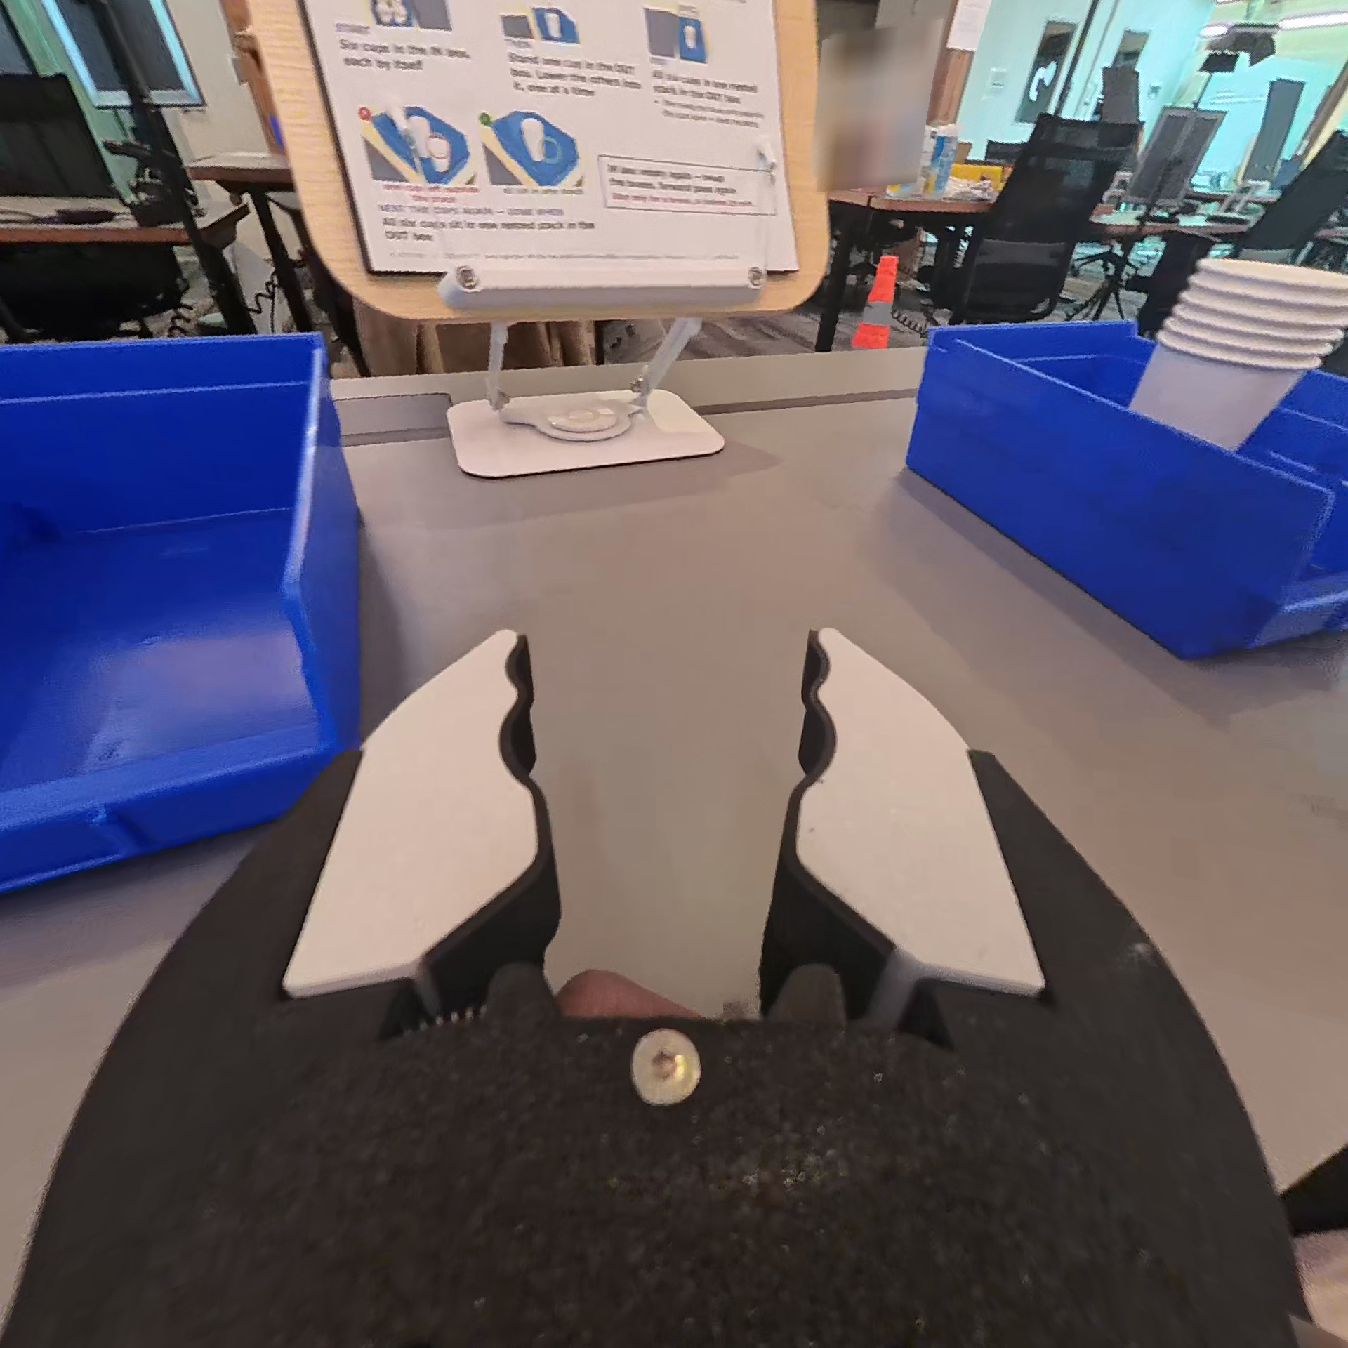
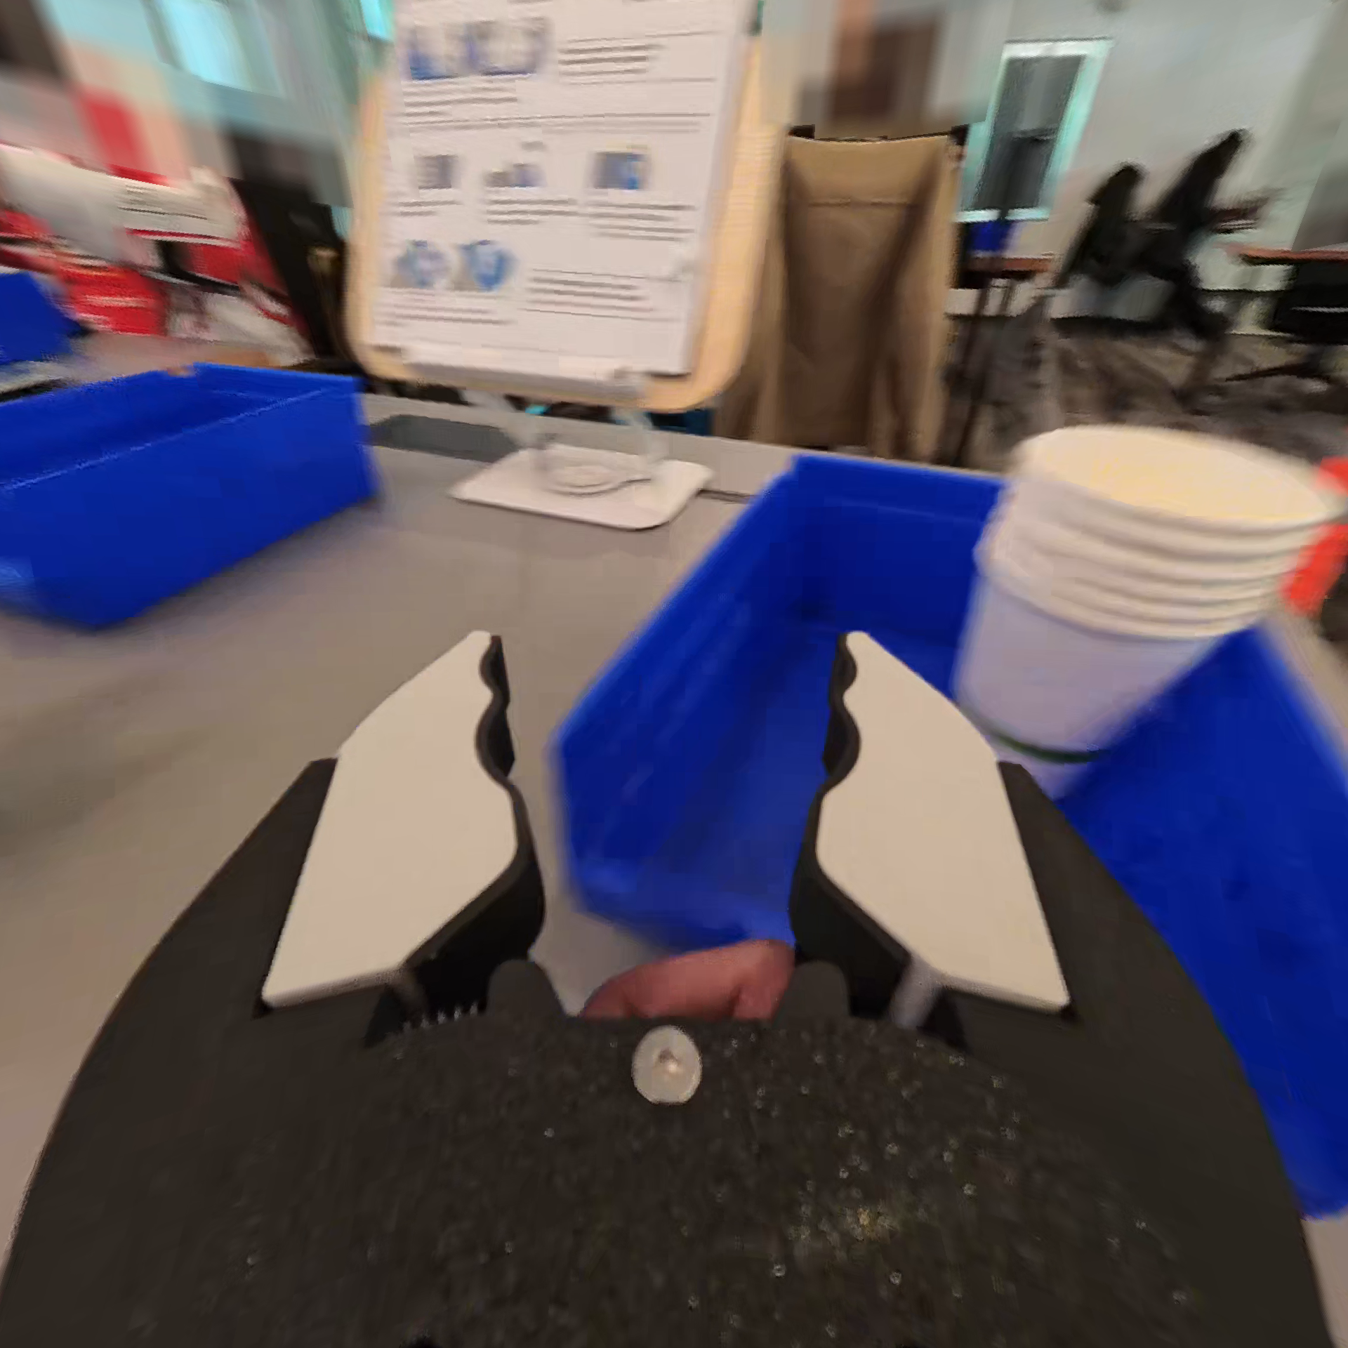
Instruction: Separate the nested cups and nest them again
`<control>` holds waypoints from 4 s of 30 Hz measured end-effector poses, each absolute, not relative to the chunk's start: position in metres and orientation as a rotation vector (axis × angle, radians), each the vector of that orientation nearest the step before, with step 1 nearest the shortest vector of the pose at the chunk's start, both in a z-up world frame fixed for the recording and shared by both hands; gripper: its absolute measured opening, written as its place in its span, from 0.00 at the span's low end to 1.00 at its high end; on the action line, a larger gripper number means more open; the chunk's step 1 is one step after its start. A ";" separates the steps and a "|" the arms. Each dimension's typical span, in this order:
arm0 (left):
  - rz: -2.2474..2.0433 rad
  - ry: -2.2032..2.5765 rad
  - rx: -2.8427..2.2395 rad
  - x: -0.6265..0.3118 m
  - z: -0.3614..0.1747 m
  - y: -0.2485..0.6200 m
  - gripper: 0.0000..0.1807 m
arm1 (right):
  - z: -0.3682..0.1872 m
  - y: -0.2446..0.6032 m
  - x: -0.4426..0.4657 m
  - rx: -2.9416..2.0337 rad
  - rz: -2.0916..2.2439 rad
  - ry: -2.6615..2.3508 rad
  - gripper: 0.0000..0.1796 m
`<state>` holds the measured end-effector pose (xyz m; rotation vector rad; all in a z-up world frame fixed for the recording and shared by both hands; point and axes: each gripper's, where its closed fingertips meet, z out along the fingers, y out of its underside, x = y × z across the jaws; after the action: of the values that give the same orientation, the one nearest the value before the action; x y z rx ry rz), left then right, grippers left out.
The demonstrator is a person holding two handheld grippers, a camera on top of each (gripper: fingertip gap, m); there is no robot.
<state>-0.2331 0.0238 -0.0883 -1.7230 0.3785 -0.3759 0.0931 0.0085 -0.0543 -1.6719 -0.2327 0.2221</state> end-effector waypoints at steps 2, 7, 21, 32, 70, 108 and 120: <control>-0.389 0.343 -1.739 -0.239 -0.091 0.025 0.38 | -0.072 -0.019 0.054 -1.636 0.307 -0.268 0.45; -0.352 0.274 -1.760 -0.254 -0.099 0.016 0.39 | -0.092 -0.059 0.018 -1.615 0.339 -0.336 0.42; -0.414 0.633 -1.797 -0.142 -0.113 -0.017 0.41 | -0.073 -0.063 0.044 -1.577 0.287 -0.307 0.43; -0.535 0.771 -1.855 0.096 -0.124 0.016 0.38 | -0.063 -0.055 0.229 -1.595 -0.091 0.114 0.41; -0.069 0.222 -1.942 -0.201 -0.104 0.028 0.02 | -0.117 0.032 -0.013 -1.869 0.306 0.115 0.03; -0.069 -0.169 -2.141 -0.517 -0.132 0.150 0.16 | -0.105 -0.072 0.009 -1.633 0.457 -0.229 0.16; -0.017 -0.195 -2.093 -0.515 -0.130 0.045 0.02 | -0.115 -0.085 -0.077 -1.698 0.573 -0.336 0.19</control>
<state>-0.5155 0.0450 -0.1299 -2.0928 -0.1954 -0.0165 -0.0772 -0.0847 -0.1146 -1.6981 -0.3358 0.5733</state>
